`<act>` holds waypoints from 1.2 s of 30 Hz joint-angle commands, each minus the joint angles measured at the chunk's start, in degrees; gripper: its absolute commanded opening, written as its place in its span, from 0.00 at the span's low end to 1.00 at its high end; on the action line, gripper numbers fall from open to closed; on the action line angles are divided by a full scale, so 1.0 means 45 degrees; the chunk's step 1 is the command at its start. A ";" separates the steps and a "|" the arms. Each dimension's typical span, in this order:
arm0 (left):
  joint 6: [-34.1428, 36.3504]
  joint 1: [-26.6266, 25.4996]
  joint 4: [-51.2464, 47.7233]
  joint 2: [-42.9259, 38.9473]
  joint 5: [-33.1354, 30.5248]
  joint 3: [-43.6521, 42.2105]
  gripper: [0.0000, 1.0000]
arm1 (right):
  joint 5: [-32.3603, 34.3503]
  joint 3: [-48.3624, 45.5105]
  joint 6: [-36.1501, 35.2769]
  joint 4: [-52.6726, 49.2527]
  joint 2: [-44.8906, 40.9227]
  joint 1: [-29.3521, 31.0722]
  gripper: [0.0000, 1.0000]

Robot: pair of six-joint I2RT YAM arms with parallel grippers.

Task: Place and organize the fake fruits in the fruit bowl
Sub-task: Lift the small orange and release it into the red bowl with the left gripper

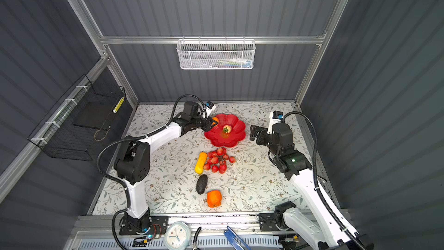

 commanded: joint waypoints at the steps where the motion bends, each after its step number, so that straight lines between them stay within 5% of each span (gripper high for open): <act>1: -0.0093 -0.0536 -0.0801 0.0958 -0.0534 0.1026 0.37 | 0.0376 -0.0187 -0.0049 -0.0500 -0.0247 -0.0084 0.99; 12: -0.0630 -0.0939 -0.1855 0.3074 -0.1877 0.2832 0.56 | 0.0355 -0.0109 -0.0395 -0.0575 -0.0220 -0.0163 0.99; 20: -0.0845 -0.0942 -0.1760 0.2786 -0.1892 0.2905 0.65 | 0.0370 0.0008 -0.0493 -0.0653 -0.0229 -0.0221 0.99; 30: -0.0623 -0.0922 -0.0746 -0.1852 -0.3945 0.1044 0.81 | -0.2121 0.0615 -0.0401 -0.1877 0.1379 0.0057 0.99; 36: -0.0912 -0.0483 0.1892 -0.6164 -0.4587 -0.3865 0.99 | -0.1697 0.0085 0.0237 -0.2741 0.1960 0.2981 0.99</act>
